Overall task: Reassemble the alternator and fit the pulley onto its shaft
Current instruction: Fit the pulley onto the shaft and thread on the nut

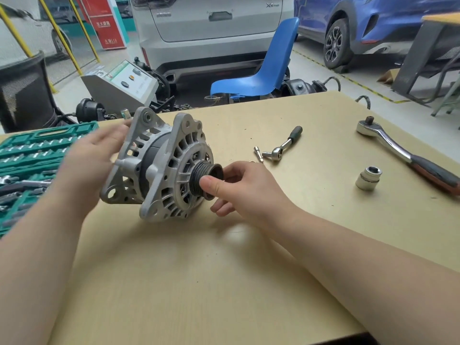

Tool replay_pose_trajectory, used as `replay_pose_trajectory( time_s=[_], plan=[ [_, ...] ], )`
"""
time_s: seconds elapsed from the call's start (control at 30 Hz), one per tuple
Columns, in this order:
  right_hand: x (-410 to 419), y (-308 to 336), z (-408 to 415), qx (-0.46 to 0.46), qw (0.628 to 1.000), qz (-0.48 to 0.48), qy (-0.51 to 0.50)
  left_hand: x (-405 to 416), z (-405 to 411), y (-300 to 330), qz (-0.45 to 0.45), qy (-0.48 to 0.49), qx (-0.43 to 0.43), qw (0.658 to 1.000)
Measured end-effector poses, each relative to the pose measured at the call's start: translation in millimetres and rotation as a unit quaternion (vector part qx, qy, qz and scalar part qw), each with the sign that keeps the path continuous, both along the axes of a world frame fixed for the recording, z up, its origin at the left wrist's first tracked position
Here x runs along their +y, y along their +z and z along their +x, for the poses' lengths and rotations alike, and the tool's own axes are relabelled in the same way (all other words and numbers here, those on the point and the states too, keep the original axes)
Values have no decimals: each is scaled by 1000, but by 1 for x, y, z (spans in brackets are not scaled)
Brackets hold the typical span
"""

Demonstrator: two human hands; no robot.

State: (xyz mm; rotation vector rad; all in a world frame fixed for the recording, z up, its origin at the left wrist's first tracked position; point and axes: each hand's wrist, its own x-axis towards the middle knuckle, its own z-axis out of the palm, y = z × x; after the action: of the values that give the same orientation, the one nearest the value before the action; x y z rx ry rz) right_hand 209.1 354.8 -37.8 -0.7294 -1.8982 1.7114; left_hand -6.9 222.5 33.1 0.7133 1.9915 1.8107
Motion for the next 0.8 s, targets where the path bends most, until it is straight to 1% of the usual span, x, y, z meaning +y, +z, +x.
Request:
replay_pose_trajectory(
  time_s=[0.03, 0.07, 0.1, 0.13, 0.17, 0.2, 0.23, 0.27, 0.3, 0.33, 0.37, 0.4, 0.5, 0.57, 0.63, 0.67, 0.7, 0.73, 0.77, 0.8],
  plan=[
    [-1, 0, 0, -2, 1000, 0, -4, -5, -5, 6, 22, 11, 30, 999],
    [-1, 0, 0, -3, 1000, -1, -9, -10, -8, 10, 36, 10, 84, 996],
    [-1, 0, 0, -3, 1000, -2, -12, -18, -8, 13, 35, -1, 168, 985],
    [0, 1, 0, -3, 1000, -1, -10, -25, -4, 16, 26, -12, 269, 963],
    [0, 1, 1, -3, 1000, 0, -6, -31, 6, 14, 4, -35, 366, 930],
    [0, 1, 1, -3, 1000, 3, -3, -33, 24, 11, -19, -57, 464, 884],
    [0, 2, 2, -4, 1000, 9, -1, -30, 39, 6, -52, -73, 565, 820],
    [0, 3, 2, -7, 1000, 14, -1, -27, 57, 0, -94, -86, 632, 765],
    [1, 4, 2, -9, 1000, 18, -2, -22, 70, -8, -137, -91, 674, 720],
    [1, 4, 1, -10, 1000, 18, -1, -15, 80, -13, -180, -100, 689, 695],
    [1, 4, 0, -9, 1000, 14, 0, -8, 86, -19, -205, -103, 695, 682],
    [2, 4, 0, -9, 1000, 12, 5, -3, 89, -22, -217, -105, 696, 676],
    [11, 9, 2, -39, 998, 37, 39, 7, 84, -20, -210, -106, 693, 681],
    [28, 16, 10, -52, 996, 62, 39, 11, 79, -15, -223, -121, 690, 678],
    [47, 21, 20, -46, 994, 100, -16, 15, 77, -6, -249, -150, 681, 672],
    [57, 22, 24, -53, 987, 143, -58, 16, 76, -1, -261, -163, 676, 670],
    [65, 19, 27, -81, 970, 206, -103, 18, 75, 4, -273, -172, 670, 669],
    [72, 16, 28, -130, 942, 277, -136, 20, 73, 9, -283, -181, 664, 668],
    [76, 13, 28, -185, 911, 339, -148, 23, 72, 12, -287, -188, 663, 665],
    [79, 9, 27, -225, 885, 380, -145, 25, 69, 13, -286, -200, 665, 661]
  ],
)
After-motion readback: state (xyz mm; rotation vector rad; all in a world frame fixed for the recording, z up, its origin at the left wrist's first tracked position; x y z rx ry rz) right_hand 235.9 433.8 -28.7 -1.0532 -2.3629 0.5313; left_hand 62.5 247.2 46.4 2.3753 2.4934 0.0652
